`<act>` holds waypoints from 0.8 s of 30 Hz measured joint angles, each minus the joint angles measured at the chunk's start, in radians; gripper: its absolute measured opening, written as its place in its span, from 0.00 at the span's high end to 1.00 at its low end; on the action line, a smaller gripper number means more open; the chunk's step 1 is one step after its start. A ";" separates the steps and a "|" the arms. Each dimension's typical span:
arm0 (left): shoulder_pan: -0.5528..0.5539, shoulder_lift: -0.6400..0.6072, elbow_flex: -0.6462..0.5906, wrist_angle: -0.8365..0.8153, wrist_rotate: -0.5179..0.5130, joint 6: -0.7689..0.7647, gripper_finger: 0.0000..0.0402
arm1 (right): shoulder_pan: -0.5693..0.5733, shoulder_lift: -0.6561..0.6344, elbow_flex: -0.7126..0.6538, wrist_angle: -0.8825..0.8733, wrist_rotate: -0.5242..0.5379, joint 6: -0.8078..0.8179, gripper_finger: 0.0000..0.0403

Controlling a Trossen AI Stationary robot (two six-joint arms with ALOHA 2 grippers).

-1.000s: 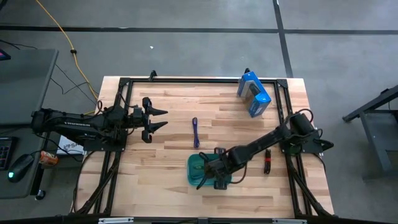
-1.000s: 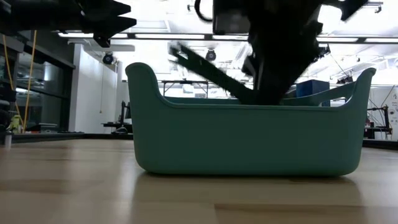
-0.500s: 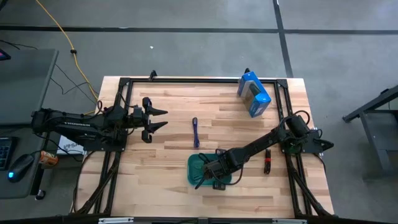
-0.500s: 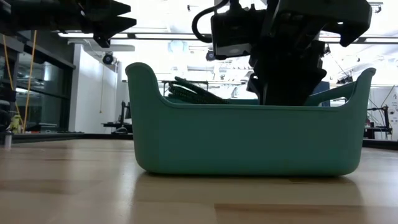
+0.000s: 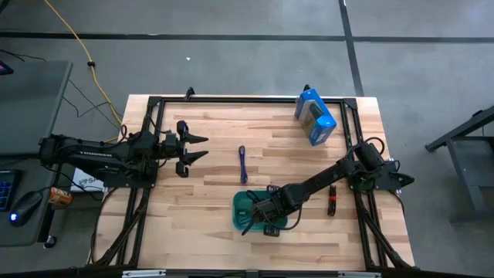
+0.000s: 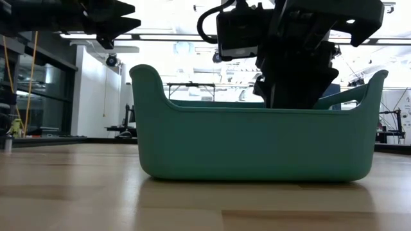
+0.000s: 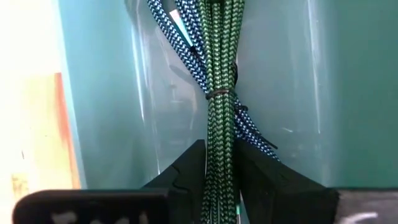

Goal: Pick and place USB-C Cables
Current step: Put the black green charger cable into the green bin, then put the black violet charger cable into the green bin

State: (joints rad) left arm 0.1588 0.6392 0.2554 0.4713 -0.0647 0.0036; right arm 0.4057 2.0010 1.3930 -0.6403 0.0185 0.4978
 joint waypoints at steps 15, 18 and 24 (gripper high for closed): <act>0.000 0.000 0.000 0.000 0.000 -0.004 0.51 | 0.000 0.000 -0.001 0.011 0.031 -0.006 0.55; 0.000 0.000 0.000 0.000 0.000 -0.004 0.51 | 0.000 0.000 -0.001 0.010 0.026 -0.033 0.49; 0.000 0.000 0.000 -0.001 0.000 -0.003 0.51 | -0.001 -0.028 -0.001 0.004 -0.008 -0.125 0.47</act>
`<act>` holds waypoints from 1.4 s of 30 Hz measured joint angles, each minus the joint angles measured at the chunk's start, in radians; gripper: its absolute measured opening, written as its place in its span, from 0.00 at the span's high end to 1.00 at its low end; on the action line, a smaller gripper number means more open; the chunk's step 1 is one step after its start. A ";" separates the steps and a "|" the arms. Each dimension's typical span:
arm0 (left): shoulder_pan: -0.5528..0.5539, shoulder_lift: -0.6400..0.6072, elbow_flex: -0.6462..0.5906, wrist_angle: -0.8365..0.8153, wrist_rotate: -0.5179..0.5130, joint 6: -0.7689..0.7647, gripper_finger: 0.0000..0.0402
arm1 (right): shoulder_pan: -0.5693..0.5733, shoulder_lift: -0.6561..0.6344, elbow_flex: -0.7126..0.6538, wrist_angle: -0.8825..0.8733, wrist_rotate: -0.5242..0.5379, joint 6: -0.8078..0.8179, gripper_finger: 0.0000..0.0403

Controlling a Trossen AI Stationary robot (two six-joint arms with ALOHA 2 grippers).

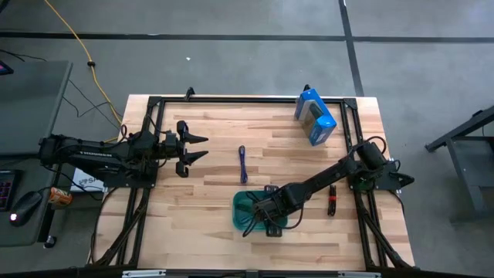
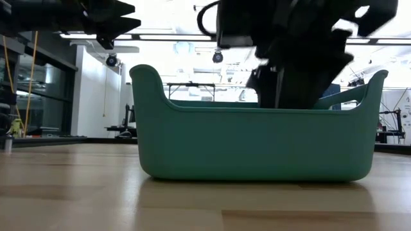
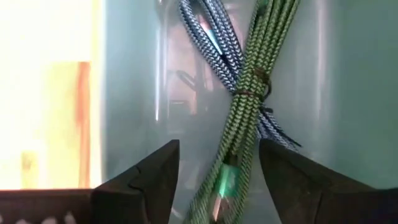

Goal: Pick and place USB-C Cables
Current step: Put the black violet charger cable into the green bin

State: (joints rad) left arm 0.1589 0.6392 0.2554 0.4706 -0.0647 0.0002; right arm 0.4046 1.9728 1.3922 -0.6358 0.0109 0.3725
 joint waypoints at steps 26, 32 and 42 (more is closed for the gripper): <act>-0.001 0.000 0.000 -0.002 0.000 0.000 0.51 | 0.091 -0.563 -0.509 0.121 0.430 0.196 0.47; -0.001 0.000 0.000 -0.002 0.000 0.003 0.51 | 0.047 -0.753 -0.712 0.758 0.403 -0.229 0.47; 0.000 0.000 0.000 -0.002 0.000 0.003 0.51 | -0.107 -0.789 -0.825 1.307 0.372 -0.713 0.47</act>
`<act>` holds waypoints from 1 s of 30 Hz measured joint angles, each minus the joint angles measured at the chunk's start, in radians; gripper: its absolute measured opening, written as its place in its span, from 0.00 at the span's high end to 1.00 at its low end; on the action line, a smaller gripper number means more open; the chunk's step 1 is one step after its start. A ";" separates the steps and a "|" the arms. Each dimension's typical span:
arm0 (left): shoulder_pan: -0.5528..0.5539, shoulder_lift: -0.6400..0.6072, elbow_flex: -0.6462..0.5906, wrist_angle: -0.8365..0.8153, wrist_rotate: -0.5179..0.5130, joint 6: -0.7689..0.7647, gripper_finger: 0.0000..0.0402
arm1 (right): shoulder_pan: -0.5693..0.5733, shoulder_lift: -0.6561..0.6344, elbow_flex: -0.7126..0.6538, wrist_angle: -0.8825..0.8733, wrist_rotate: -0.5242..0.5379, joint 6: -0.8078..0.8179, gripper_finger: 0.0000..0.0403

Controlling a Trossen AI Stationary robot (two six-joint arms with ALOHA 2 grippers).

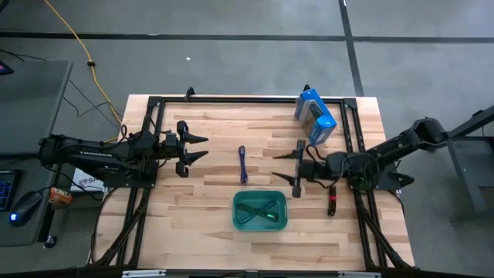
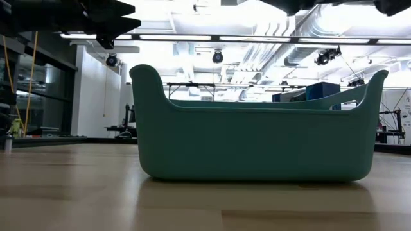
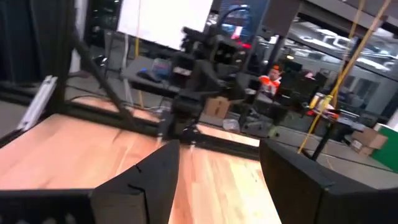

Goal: Pick and place USB-C Cables
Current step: Put the black violet charger cable into the green bin

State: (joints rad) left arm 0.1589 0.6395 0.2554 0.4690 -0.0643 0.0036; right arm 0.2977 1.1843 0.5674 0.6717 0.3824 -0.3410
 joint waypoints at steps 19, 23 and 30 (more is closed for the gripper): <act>0.000 0.000 0.000 0.000 0.000 0.000 0.51 | -0.141 0.007 0.050 -0.104 -0.021 0.207 0.47; 0.000 0.000 0.000 0.000 0.000 0.000 0.51 | -0.141 0.007 0.050 -0.098 -0.025 0.207 0.47; 0.000 0.000 0.000 0.000 0.000 -0.001 0.51 | -0.141 0.007 0.050 -0.107 -0.014 0.327 0.47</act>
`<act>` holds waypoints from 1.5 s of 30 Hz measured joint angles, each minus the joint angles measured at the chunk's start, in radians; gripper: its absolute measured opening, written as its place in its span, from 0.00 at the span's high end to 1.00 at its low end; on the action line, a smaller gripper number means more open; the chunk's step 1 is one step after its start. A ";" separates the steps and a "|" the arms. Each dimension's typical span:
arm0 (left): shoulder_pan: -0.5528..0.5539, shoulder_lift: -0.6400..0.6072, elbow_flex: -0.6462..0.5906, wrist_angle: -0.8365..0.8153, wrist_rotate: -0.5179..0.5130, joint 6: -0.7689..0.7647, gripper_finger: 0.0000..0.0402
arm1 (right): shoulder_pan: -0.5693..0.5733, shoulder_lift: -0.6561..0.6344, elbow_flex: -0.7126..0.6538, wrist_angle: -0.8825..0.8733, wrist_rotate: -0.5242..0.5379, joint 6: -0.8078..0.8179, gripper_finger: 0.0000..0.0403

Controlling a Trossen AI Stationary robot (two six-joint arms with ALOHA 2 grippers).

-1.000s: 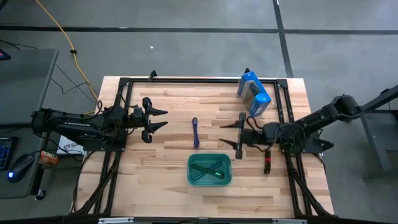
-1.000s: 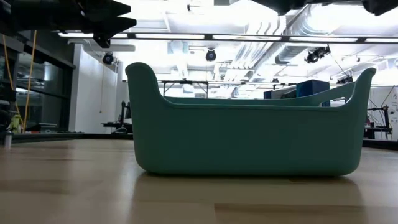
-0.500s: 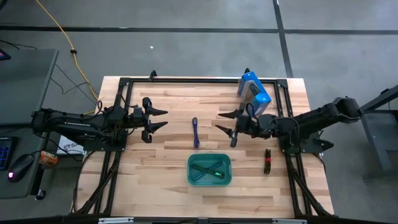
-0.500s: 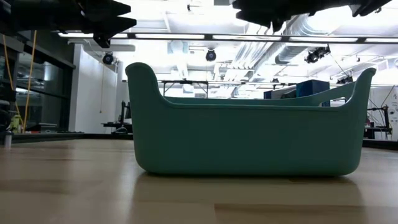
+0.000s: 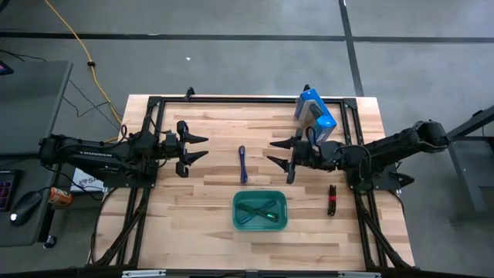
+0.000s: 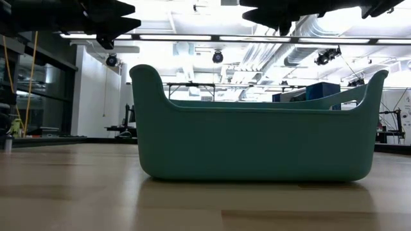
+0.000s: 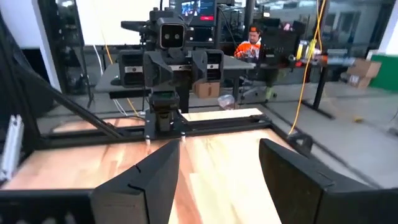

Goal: Pick and place USB-C Cables
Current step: Put the black violet charger cable into the green bin

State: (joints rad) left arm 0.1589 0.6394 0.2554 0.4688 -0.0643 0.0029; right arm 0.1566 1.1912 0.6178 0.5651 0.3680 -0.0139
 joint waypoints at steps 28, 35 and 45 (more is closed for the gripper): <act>-0.048 0.373 0.111 -0.042 -0.103 0.053 0.51 | 0.000 0.000 0.000 -0.025 0.005 0.085 0.47; -0.019 0.630 0.270 -0.226 -0.093 0.361 0.51 | 0.000 0.000 0.000 -0.030 0.005 0.061 0.47; 0.081 0.924 0.674 -0.685 0.075 0.589 0.51 | 0.000 0.000 0.000 -0.119 0.002 0.043 0.47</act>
State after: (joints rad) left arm 0.2400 1.5638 0.9296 -0.2165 0.0104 0.5919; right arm 0.1566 1.1912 0.6182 0.4461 0.3701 0.0295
